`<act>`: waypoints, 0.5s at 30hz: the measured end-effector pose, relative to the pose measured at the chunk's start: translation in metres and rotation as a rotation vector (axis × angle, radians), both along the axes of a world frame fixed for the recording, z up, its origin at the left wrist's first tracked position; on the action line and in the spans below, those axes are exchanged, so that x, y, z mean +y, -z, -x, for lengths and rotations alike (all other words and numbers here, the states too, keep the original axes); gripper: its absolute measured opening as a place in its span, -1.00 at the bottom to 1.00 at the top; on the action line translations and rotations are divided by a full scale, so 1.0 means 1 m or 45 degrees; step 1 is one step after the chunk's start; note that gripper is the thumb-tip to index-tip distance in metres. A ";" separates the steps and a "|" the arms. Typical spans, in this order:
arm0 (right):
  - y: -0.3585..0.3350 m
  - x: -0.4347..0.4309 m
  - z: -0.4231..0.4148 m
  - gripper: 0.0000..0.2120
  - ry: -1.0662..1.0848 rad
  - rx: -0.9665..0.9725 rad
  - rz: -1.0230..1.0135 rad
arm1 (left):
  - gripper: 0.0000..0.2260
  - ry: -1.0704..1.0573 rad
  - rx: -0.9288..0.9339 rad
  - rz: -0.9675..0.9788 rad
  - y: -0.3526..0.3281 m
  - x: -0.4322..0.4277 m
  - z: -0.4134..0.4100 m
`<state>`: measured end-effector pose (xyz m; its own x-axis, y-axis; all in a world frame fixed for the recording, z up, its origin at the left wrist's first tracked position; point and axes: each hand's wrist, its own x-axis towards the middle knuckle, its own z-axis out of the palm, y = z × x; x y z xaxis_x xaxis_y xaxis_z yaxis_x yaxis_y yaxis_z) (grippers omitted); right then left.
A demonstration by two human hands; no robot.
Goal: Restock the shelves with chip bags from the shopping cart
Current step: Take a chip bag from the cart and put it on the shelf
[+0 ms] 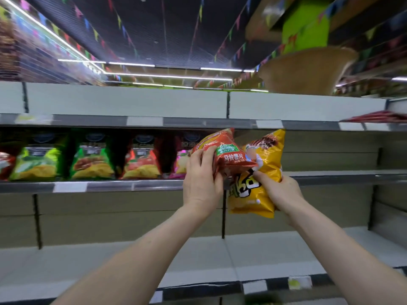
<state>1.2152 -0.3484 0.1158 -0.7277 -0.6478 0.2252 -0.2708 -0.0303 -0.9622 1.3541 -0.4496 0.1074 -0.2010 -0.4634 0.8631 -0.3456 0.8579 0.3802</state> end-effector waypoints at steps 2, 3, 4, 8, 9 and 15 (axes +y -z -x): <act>0.003 0.003 0.024 -0.76 0.033 -0.041 0.014 | -0.46 0.022 -0.049 -0.019 -0.002 -0.001 0.026; 0.005 0.003 0.034 -0.75 0.047 -0.061 0.017 | -0.46 0.030 -0.071 -0.033 -0.002 -0.003 0.038; 0.006 0.002 0.045 -0.74 0.059 -0.082 0.012 | -0.46 0.036 -0.096 -0.045 -0.003 -0.005 0.050; 0.009 -0.011 0.090 -0.67 0.089 -0.155 0.012 | -0.47 0.055 -0.210 -0.056 -0.010 -0.021 0.093; 0.009 -0.015 0.101 -0.59 0.099 -0.168 0.007 | -0.47 0.061 -0.229 -0.060 -0.011 -0.027 0.103; -0.004 -0.043 0.171 -0.23 0.067 -0.276 0.007 | -0.48 0.103 -0.353 -0.082 -0.027 -0.067 0.169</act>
<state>1.0438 -0.3918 0.1195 -0.7925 -0.6066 0.0631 -0.0587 -0.0271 -0.9979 1.1848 -0.5165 0.1342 -0.4637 -0.4881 0.7394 -0.3756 0.8642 0.3349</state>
